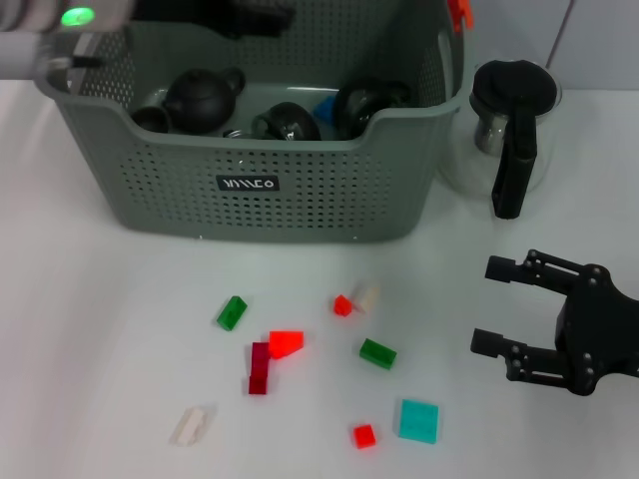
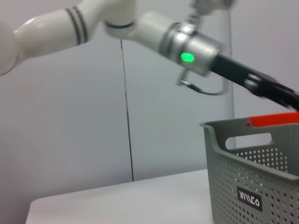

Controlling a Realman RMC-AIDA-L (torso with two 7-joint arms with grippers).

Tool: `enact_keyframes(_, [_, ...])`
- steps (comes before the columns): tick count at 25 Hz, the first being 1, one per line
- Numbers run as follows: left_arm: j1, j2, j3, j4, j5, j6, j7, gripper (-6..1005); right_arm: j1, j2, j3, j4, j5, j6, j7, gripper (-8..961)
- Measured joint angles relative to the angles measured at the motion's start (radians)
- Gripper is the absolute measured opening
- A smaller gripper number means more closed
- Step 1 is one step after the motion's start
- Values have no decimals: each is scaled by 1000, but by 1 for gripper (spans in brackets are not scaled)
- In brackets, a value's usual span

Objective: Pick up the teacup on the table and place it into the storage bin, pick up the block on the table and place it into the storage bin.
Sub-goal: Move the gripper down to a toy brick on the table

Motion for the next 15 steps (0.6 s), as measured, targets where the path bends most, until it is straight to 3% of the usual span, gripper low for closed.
enact_keyframes(3, [128,0,-73,-68,-210,96,133,744,0,-2,1,-1,0,-4,0,825])
enact_keyframes(7, [282,7,-188,13,-433,286,454,737,0,-1,2,-2,0,-5,-2,825])
enact_keyframes(9, [342,27,-253,146,-478,460,727,737,0,-1,3,-2,0,-5,-3,824])
enact_keyframes(12, [390,43,-296,270,-478,577,938,736,1,-2,4,-2,0,-5,-3,824])
enact_keyframes(15, [429,51,-301,353,-459,609,1069,736,1,-4,4,-2,-1,-2,-1,824])
